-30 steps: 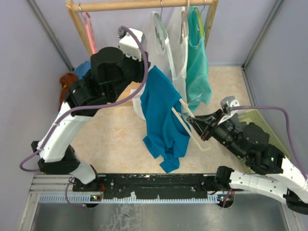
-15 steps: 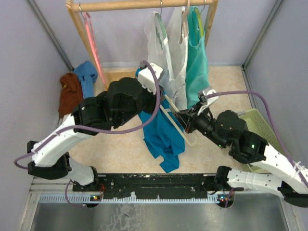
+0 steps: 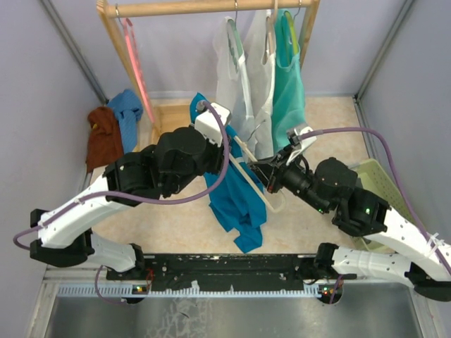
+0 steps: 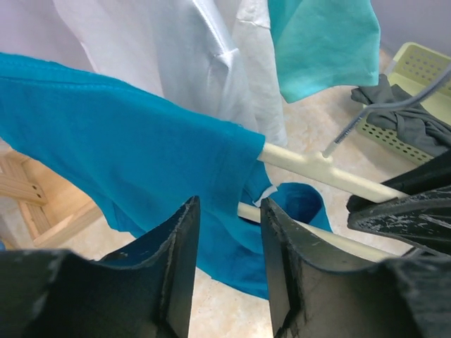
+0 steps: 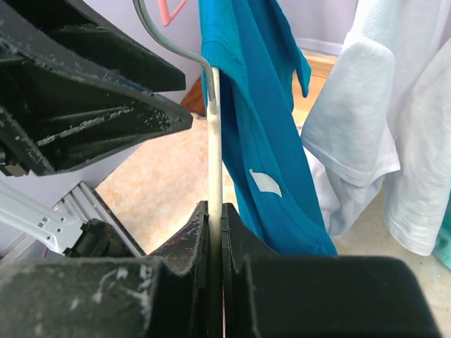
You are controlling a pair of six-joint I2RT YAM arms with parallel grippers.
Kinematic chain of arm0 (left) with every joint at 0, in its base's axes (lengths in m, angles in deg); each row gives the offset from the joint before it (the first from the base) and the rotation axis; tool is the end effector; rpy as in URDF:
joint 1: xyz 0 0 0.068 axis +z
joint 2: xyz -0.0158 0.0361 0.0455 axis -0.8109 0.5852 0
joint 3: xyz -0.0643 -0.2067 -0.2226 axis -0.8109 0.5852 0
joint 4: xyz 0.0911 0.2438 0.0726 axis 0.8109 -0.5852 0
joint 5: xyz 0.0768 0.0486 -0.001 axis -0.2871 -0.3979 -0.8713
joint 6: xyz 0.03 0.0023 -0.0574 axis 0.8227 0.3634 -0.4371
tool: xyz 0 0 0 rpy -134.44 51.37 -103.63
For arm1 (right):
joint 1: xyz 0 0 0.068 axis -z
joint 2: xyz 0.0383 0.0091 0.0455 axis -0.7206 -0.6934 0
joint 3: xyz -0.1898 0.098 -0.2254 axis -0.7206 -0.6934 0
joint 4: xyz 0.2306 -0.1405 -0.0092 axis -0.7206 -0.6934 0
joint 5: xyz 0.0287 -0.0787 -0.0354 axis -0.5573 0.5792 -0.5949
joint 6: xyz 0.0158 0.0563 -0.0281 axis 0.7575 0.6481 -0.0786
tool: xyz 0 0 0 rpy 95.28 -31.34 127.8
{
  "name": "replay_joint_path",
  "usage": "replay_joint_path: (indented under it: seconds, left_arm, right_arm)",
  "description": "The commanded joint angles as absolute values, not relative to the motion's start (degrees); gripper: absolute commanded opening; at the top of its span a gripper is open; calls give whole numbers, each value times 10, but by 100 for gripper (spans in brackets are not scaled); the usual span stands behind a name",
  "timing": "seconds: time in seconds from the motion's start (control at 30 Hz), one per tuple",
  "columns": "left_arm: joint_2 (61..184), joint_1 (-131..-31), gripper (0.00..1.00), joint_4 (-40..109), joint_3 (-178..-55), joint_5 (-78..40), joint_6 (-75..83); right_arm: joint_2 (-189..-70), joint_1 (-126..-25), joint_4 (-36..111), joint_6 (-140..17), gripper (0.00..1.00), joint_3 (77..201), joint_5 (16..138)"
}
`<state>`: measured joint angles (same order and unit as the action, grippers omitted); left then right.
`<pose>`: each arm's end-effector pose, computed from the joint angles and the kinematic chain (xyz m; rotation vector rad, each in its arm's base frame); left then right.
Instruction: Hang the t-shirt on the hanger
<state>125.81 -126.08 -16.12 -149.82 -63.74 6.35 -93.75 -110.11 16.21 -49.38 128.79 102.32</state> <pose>0.1115 -0.2433 0.5367 0.6046 1.7841 -0.3478 0.0796 0.1275 0.4676 -0.4065 1.6277 0.8574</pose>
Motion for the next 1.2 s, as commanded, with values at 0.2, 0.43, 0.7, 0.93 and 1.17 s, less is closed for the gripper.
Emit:
replay_joint_path:
  seconds: [0.2, 0.43, 0.7, 0.93, 1.17]
  left_arm:
    - [1275, -1263, 46, -96, -1504, -640, 98]
    - [1291, -1263, 47, -96, -1503, -681, 96]
    - [1291, -1263, 0, -95, -1525, -698, 99]
    - [1311, -1280, 0, -99, -1583, -663, 114]
    - [1386, -1328, 0, -142, -1708, -652, 134]
  right_arm:
    - [-912, -1103, 218, -485, 0, 1324, 1009]
    - [-908, -1103, 218, -486, 0, 1326, 1002]
    - [-898, -1103, 212, -486, 0, 1319, 1007]
    - [-892, -1103, 216, -482, 0, 1299, 1006]
    - [-899, -1103, 219, -480, 0, 1296, 1002]
